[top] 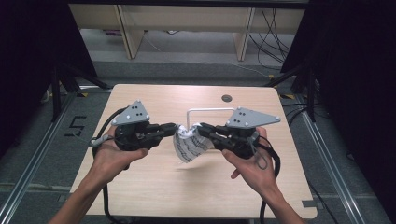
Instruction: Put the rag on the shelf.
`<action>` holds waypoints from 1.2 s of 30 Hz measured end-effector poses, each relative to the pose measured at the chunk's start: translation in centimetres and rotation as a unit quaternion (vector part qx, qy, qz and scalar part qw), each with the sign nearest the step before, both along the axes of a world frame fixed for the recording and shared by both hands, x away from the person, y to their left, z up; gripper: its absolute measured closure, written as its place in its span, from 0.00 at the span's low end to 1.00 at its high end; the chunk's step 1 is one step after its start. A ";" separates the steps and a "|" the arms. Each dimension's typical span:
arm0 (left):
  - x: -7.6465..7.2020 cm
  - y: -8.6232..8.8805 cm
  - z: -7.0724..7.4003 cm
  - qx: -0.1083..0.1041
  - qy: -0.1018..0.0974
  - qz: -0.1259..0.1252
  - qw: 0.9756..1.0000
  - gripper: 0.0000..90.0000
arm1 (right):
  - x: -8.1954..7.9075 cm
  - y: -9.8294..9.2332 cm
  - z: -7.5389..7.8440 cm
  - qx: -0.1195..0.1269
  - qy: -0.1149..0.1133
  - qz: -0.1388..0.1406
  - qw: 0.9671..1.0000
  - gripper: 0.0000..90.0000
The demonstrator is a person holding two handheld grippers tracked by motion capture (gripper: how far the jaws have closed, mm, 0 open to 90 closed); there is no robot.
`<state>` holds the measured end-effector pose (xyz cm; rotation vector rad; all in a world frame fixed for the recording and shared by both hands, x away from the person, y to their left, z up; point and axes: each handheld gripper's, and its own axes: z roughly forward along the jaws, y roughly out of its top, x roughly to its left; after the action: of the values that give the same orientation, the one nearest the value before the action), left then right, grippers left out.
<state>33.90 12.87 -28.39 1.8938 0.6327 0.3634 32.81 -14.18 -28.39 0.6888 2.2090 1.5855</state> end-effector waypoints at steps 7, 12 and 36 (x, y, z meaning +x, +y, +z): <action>1.6 -1.7 1.1 -0.006 -0.002 0.003 1.000 0.94 | 1.2 -2.3 0.2 0.013 0.012 -0.043 0.999 0.95; 2.5 -2.4 1.4 -0.008 0.002 0.008 1.000 0.94 | 2.1 -3.3 0.2 0.021 0.014 -0.057 0.998 0.95; 7.8 -5.0 3.3 -0.027 0.015 0.041 0.999 0.94 | 6.4 -5.5 1.5 0.041 0.032 -0.100 0.994 0.95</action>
<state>41.68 7.87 -25.12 1.8289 0.7357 0.3686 39.18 -19.72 -26.89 0.9642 2.0539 1.5800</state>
